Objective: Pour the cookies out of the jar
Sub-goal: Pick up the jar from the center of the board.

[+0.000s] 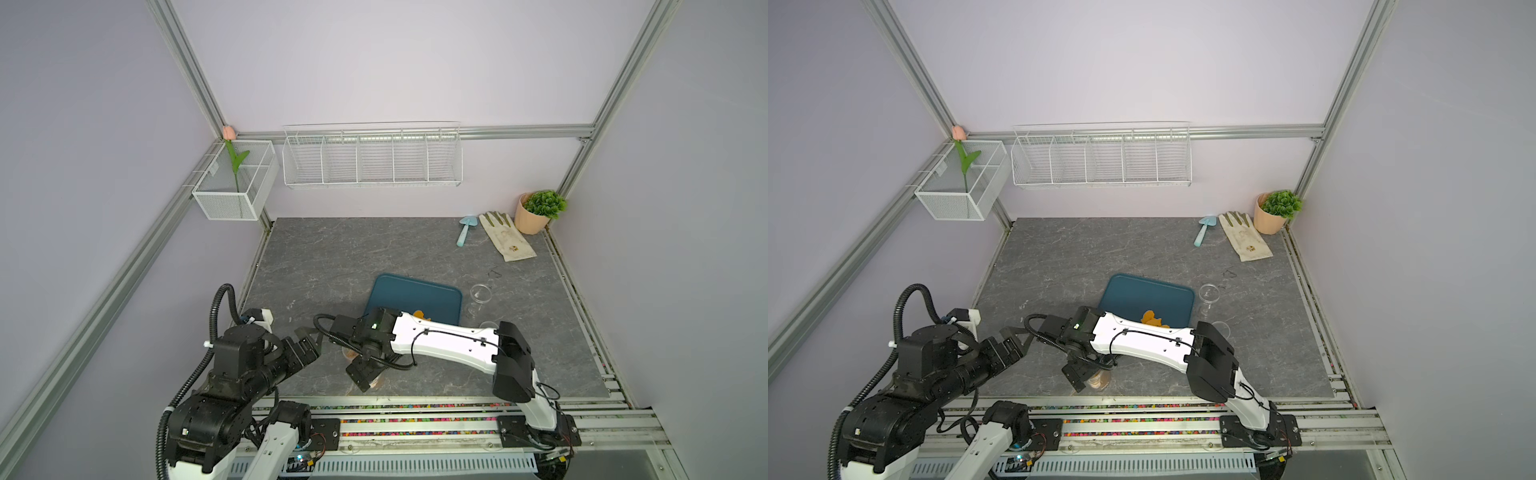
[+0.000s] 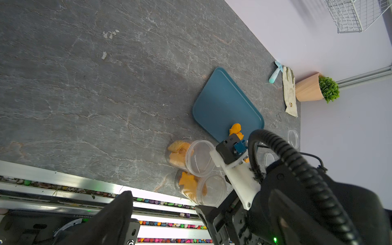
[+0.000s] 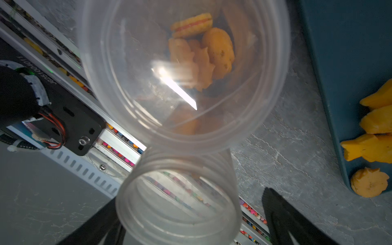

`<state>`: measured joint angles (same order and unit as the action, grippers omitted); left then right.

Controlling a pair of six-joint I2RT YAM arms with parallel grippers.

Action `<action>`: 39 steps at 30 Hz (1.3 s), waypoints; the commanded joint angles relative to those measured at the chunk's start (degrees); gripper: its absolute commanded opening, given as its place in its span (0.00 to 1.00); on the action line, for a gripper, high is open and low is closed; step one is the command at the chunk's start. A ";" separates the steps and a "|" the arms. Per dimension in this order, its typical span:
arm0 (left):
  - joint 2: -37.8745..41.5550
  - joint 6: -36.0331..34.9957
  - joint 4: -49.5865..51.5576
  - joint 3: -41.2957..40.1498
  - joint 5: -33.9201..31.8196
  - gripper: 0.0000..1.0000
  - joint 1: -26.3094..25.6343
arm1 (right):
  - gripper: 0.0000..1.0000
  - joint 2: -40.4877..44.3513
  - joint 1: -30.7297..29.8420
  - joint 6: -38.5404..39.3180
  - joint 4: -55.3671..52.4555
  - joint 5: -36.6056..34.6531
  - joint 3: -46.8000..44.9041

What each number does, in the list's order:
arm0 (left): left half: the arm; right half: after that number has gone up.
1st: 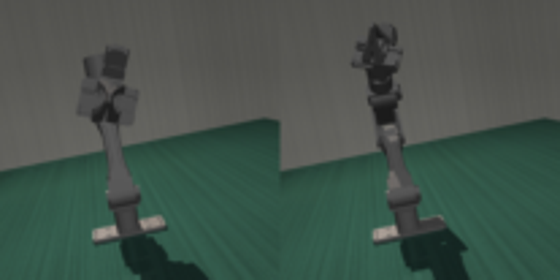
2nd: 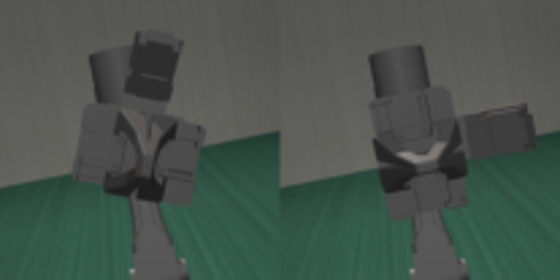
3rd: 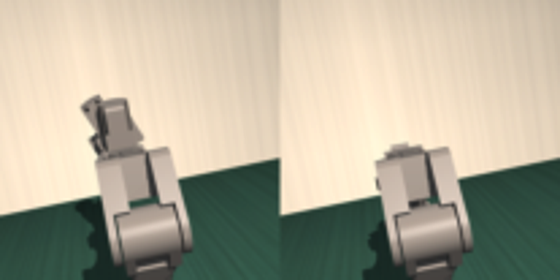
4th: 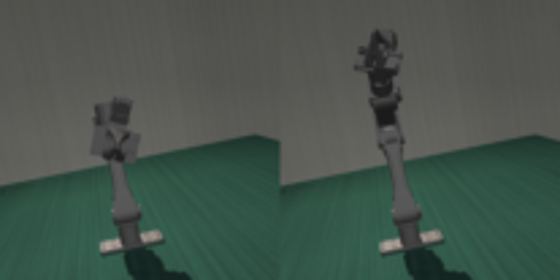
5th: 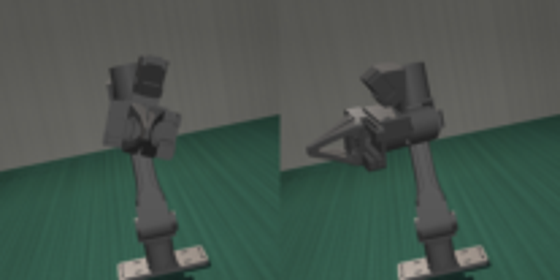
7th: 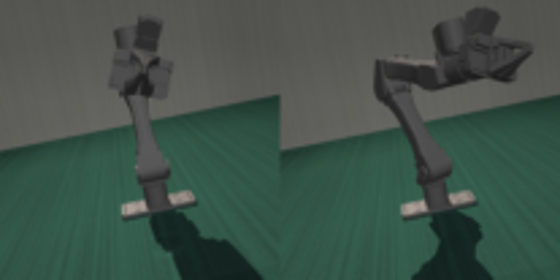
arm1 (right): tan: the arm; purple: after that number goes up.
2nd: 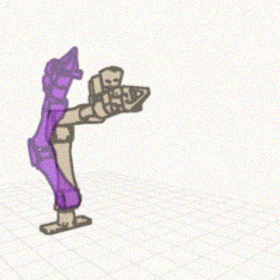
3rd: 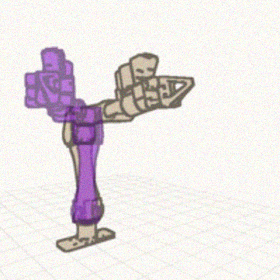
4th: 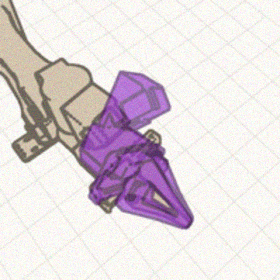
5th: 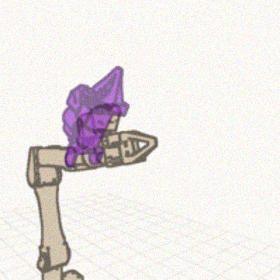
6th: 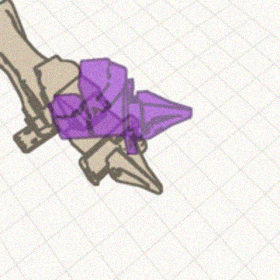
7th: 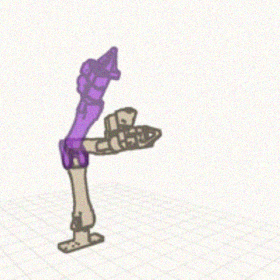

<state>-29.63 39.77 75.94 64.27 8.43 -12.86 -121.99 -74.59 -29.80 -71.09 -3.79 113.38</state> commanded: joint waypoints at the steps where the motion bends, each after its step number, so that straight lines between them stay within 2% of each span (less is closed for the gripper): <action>1: -0.26 -1.09 1.03 0.64 -0.33 1.00 0.12 | 0.96 -0.51 0.23 -0.43 -0.59 0.28 -1.10; 13: -0.17 0.50 -0.04 -0.47 0.09 1.00 0.12 | 0.80 2.38 1.74 -0.87 2.01 1.46 -6.07; 19: -0.04 0.75 0.15 -0.23 0.27 1.00 0.12 | 0.68 2.20 1.81 -0.69 2.82 2.68 -6.09; 22: 0.23 0.49 0.98 0.32 -0.05 1.00 0.12 | 0.68 2.12 1.80 -0.73 2.64 2.73 -5.76; 25: 0.69 0.39 1.57 0.76 -0.28 1.00 0.12 | 0.75 2.13 1.83 -0.78 2.12 2.13 -5.22; 27: 1.04 0.40 2.00 0.83 -0.39 1.00 0.12 | 0.76 2.07 1.97 -0.59 1.68 1.77 -4.76; 36: 2.20 0.58 2.98 0.86 -0.59 1.00 0.12 | 0.69 2.88 1.93 -0.52 1.79 1.86 -4.90; 39: 2.17 0.80 2.74 0.77 -0.60 1.00 0.12 | 0.64 3.58 1.92 -0.50 1.92 1.69 -5.18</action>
<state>-28.23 40.23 76.05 64.25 8.78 -12.86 -121.51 -72.84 -29.93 -68.53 -1.89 108.05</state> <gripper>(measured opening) 0.996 0.655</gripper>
